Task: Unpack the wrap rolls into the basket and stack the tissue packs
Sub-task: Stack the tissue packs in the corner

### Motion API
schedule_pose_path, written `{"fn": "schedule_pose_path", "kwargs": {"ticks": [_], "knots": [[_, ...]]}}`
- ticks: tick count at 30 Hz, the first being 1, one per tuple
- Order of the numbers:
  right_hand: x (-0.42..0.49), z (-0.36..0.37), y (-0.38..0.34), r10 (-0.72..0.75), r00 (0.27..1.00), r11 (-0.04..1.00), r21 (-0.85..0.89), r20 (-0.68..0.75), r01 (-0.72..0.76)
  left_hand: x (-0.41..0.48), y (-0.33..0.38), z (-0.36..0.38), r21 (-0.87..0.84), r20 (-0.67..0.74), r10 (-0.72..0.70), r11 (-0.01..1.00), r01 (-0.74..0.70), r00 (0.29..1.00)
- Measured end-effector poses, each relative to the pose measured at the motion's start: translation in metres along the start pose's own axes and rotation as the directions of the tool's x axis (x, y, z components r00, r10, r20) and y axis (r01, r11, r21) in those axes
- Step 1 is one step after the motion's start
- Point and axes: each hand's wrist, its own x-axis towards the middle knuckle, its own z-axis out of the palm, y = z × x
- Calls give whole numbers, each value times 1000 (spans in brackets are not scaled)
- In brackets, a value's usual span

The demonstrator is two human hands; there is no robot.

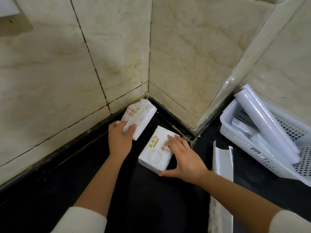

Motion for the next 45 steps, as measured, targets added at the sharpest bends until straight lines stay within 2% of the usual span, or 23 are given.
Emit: {"fn": "schedule_pose_path", "kwargs": {"ticks": [3,6,12,17,20,23,26,29,31,34,37,39,41,45], "knots": [[30,-3,-4,23,1000,997,73,-21,-21,5,13,-11,-103,-94,51,993,-61,994],[66,-7,-13,44,998,988,147,-41,-37,10,20,-14,-127,-138,94,986,-111,986],[123,-13,-29,97,994,967,241,-46,-83,21,21,-8,-18,-116,153,988,-156,981],[139,-12,-34,51,993,950,313,-105,-15,27,23,1,16,-108,191,981,-191,976],[135,-6,-33,50,985,936,352,-163,11,27,26,9,1,-101,195,981,-196,976],[123,3,-29,125,961,928,371,-246,-26,27,26,15,11,-85,199,980,-199,976],[116,1,-21,173,942,924,378,-287,-55,27,26,15,31,6,196,980,-197,980],[109,-11,-14,143,951,943,329,-274,-47,27,27,10,56,64,205,976,-209,977],[101,-20,-10,119,956,948,318,-270,-28,23,30,7,81,52,227,970,-231,972],[75,-34,-4,85,954,955,298,-288,5,3,43,11,98,-44,232,969,-227,972],[32,-51,13,60,943,965,261,-326,28,-33,65,27,95,-100,321,945,-312,942],[-2,-66,32,53,930,970,239,-363,38,-58,77,46,104,-54,412,908,-406,909],[-35,-85,56,63,910,975,222,-411,33,-83,89,70,110,52,481,868,-484,875],[-86,-125,122,229,831,965,228,-506,-127,-123,129,135,76,260,527,824,-562,809]]}}
